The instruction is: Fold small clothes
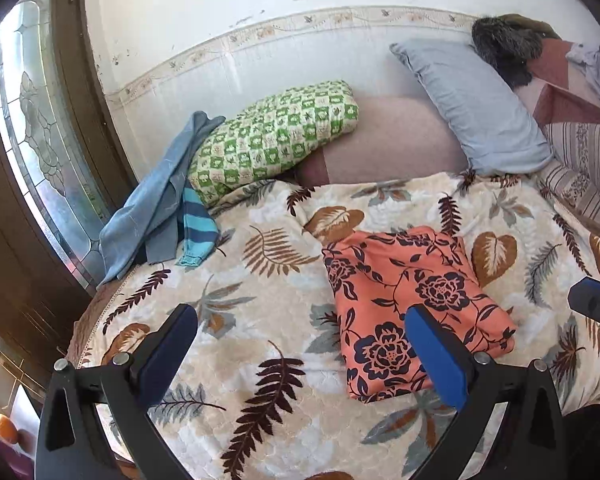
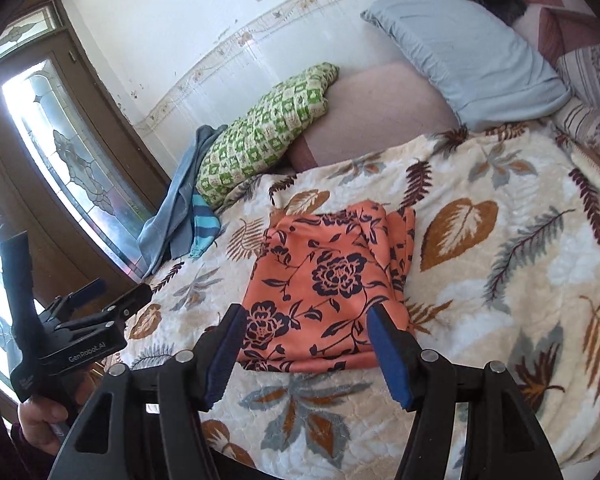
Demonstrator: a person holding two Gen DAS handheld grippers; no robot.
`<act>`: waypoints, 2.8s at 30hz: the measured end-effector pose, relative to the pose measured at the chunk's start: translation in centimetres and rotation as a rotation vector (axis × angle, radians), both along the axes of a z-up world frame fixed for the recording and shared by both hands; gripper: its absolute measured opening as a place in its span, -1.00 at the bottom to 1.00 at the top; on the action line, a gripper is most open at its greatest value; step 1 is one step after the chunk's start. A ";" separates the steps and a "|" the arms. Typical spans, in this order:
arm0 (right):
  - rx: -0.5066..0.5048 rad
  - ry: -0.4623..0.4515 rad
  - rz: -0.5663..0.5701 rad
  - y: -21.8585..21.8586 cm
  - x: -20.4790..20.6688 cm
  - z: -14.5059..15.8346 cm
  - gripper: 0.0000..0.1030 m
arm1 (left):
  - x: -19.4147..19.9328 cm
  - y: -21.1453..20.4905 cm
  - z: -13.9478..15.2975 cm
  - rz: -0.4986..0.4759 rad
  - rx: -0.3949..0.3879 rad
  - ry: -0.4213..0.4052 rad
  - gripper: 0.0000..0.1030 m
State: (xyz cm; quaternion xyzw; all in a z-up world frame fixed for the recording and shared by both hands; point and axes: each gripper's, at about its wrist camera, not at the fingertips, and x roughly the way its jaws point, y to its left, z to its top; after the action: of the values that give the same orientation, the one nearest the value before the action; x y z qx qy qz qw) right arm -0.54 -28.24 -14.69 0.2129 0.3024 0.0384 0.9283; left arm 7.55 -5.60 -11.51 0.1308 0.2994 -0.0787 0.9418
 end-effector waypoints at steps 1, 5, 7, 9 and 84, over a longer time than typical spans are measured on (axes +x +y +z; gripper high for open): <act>-0.023 -0.014 -0.001 0.4 -0.2 0.9 0.28 | -0.3 0.3 0.6 0.002 -0.009 -0.010 1.00; -0.077 -0.057 0.008 2.1 -1.1 3.9 0.28 | -1.3 1.3 2.6 0.007 -0.033 -0.050 1.00; -0.092 -0.080 0.018 3.0 -1.6 5.0 0.28 | -1.8 1.8 3.4 0.009 -0.043 -0.070 1.00; -0.115 -0.100 0.028 3.9 -2.1 6.0 0.28 | -2.2 2.2 4.0 0.012 -0.050 -0.083 1.00; -0.062 0.244 -0.083 -1.0 8.2 -12.8 -0.65 | 8.3 -1.0 -16.5 -0.210 -0.267 0.493 -0.15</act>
State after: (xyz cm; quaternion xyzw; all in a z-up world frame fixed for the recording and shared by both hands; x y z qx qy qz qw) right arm 7.65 -29.23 -27.44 0.1994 0.4052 -0.0357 0.8915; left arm 15.86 -6.59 -28.06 0.0129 0.4911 -0.2438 0.8362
